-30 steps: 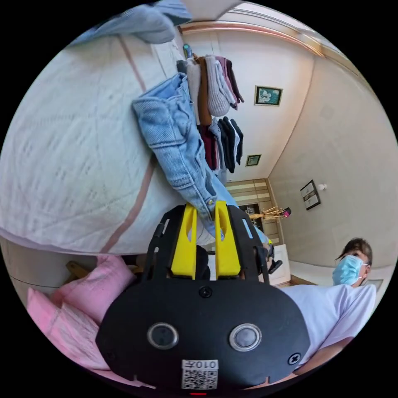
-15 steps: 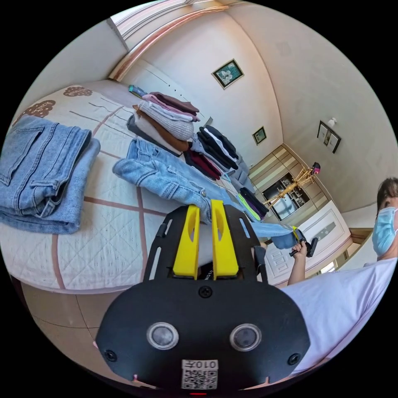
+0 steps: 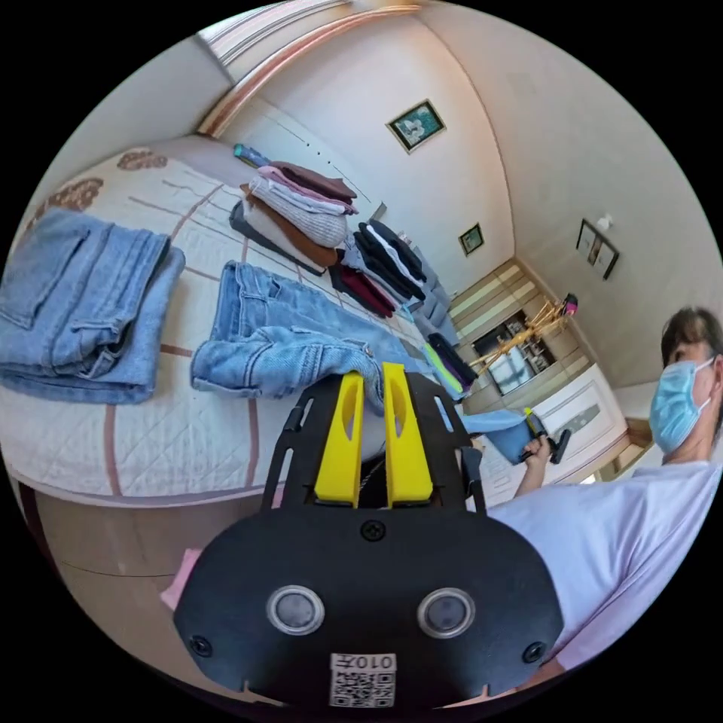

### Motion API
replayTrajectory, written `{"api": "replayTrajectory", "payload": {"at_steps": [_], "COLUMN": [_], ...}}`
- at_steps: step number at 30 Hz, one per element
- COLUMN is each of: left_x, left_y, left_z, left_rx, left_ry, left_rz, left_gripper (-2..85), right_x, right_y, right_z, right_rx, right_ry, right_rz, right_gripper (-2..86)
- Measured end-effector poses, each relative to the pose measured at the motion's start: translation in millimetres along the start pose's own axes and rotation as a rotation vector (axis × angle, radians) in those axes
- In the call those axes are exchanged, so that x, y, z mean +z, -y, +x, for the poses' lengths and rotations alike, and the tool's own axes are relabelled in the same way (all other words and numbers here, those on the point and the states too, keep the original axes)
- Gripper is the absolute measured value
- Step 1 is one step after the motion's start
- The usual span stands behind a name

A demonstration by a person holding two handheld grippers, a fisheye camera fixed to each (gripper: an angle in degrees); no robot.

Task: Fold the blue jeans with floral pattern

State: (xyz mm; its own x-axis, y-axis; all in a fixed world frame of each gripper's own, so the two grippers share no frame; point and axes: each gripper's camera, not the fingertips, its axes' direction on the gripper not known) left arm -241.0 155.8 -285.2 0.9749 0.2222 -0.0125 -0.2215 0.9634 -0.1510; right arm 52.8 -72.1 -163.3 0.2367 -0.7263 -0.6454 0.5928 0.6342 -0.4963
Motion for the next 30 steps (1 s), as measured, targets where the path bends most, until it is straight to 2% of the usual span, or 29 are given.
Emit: {"api": "replayTrajectory", "payload": {"at_steps": [2,7,9,11,12,13,14,15,18,20,21,23,25,27,30], "left_x": [19,102,144,186,215,237,240,231,196,170,156,133,98,81,75], "left_y": [20,127,166,195,207,213,213,205,170,141,121,89,48,23,6], "left_z": [-5,-7,-26,-46,-59,-70,-69,-58,-26,-21,-28,-49,-79,-95,-112], "left_rx": [0.000,0.133,0.105,0.094,0.081,0.051,0.058,0.112,0.282,0.319,0.276,0.155,-0.034,-0.125,-0.208], "left_ry": [-0.014,0.084,0.100,0.174,0.259,0.251,0.221,0.199,0.266,0.282,0.333,0.343,0.304,0.291,0.250], "left_rz": [0.021,-0.060,-0.093,-0.098,-0.154,-0.230,-0.227,-0.162,-0.151,-0.166,-0.201,-0.230,-0.142,-0.071,-0.014], "left_gripper": [7.9,8.1,8.2,8.6,9.0,9.3,9.4,9.6,9.7,9.6,9.7,10.0,10.5,10.9,12.1], "right_x": [38,140,215,327,352,395,418,422,408,387,382,363,348,334,323], "right_y": [38,148,193,229,231,229,221,215,180,153,148,125,106,90,67], "right_z": [-4,-16,-11,1,2,4,2,0,10,57,72,122,137,136,119], "right_rx": [-0.020,-0.133,-0.138,-0.112,-0.121,-0.110,-0.119,-0.135,-0.146,0.006,0.059,0.245,0.308,0.306,0.260], "right_ry": [-0.032,-0.115,-0.140,-0.155,-0.161,-0.180,-0.186,-0.188,-0.269,-0.230,-0.191,0.028,0.128,0.120,0.238], "right_rz": [-0.040,-0.108,-0.206,-0.330,-0.367,-0.508,-0.594,-0.583,-0.454,-0.389,-0.386,-0.376,-0.323,-0.284,-0.255], "right_gripper": [1.2,1.7,2.2,3.1,3.6,4.4,5.0,5.3,5.5,5.7,5.8,6.2,6.4,6.8,7.8]}}
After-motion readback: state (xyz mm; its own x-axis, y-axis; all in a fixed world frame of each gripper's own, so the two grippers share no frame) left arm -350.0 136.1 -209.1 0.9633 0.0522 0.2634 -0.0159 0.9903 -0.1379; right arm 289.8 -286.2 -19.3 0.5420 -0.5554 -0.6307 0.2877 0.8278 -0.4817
